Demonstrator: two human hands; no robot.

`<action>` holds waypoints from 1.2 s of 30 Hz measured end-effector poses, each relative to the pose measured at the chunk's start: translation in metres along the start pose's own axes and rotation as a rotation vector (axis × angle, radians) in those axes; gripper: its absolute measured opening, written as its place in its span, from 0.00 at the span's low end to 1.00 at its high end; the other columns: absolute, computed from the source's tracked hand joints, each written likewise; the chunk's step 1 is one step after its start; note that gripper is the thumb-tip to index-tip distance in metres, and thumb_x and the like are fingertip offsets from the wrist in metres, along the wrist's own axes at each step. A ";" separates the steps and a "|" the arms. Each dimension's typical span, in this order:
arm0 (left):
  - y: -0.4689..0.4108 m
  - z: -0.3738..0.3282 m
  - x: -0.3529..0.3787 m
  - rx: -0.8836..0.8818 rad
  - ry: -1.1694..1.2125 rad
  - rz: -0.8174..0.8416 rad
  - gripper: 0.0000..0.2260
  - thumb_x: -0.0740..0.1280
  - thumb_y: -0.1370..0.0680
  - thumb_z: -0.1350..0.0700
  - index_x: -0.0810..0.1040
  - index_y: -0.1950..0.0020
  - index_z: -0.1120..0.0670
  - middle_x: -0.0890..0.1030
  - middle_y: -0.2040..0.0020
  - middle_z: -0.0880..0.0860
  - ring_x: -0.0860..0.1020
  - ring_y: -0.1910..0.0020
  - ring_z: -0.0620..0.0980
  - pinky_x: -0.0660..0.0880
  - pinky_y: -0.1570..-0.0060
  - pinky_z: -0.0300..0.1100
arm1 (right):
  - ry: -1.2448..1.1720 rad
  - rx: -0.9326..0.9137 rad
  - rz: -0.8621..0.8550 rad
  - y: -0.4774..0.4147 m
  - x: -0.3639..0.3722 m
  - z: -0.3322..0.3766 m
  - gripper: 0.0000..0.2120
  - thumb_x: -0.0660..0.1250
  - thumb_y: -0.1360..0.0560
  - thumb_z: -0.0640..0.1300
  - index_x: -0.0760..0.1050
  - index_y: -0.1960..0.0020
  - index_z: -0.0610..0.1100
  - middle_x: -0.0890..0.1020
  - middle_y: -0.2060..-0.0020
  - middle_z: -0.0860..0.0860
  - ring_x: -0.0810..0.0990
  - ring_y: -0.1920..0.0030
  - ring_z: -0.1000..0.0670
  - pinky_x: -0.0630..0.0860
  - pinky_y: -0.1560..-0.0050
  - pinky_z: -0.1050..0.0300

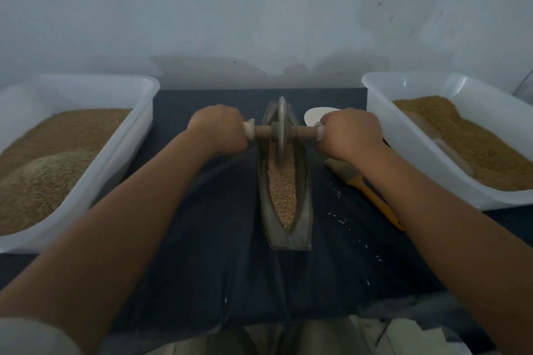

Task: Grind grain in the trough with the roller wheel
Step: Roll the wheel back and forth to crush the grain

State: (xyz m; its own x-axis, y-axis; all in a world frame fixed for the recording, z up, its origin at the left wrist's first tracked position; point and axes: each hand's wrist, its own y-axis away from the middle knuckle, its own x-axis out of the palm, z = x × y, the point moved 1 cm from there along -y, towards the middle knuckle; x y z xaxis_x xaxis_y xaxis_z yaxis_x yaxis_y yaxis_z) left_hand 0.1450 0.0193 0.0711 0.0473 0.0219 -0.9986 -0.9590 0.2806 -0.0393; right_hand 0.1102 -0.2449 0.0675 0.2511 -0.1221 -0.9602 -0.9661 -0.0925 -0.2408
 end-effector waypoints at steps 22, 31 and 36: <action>0.073 -0.001 0.015 0.077 -0.043 -0.077 0.11 0.64 0.28 0.42 0.75 0.65 0.48 0.76 0.68 0.46 0.74 0.70 0.47 0.66 0.71 0.41 | -0.079 -0.129 0.051 0.058 -0.013 -0.007 0.15 0.55 0.28 0.60 0.71 0.67 0.53 0.75 0.72 0.55 0.76 0.69 0.52 0.69 0.68 0.55; 0.064 -0.008 0.013 0.017 -0.085 -0.157 0.13 0.65 0.28 0.42 0.72 0.65 0.50 0.73 0.68 0.46 0.75 0.68 0.52 0.70 0.66 0.42 | -0.044 -0.089 -0.095 0.051 0.007 -0.007 0.16 0.56 0.25 0.61 0.72 0.64 0.52 0.75 0.71 0.55 0.78 0.66 0.47 0.69 0.68 0.55; 0.017 -0.016 -0.010 -0.021 -0.062 -0.121 0.12 0.69 0.26 0.43 0.78 0.58 0.52 0.74 0.63 0.49 0.79 0.60 0.58 0.74 0.60 0.47 | -0.075 -0.002 -0.012 0.009 0.004 -0.006 0.20 0.59 0.24 0.66 0.76 0.60 0.51 0.77 0.65 0.54 0.77 0.62 0.47 0.72 0.62 0.53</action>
State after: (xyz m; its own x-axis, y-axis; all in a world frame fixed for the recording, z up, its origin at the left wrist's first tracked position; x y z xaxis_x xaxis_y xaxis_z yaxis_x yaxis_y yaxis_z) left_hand 0.1235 0.0090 0.0795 0.1798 0.0490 -0.9825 -0.9508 0.2647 -0.1608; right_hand 0.1031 -0.2524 0.0627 0.2577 -0.0465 -0.9651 -0.9628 -0.0958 -0.2525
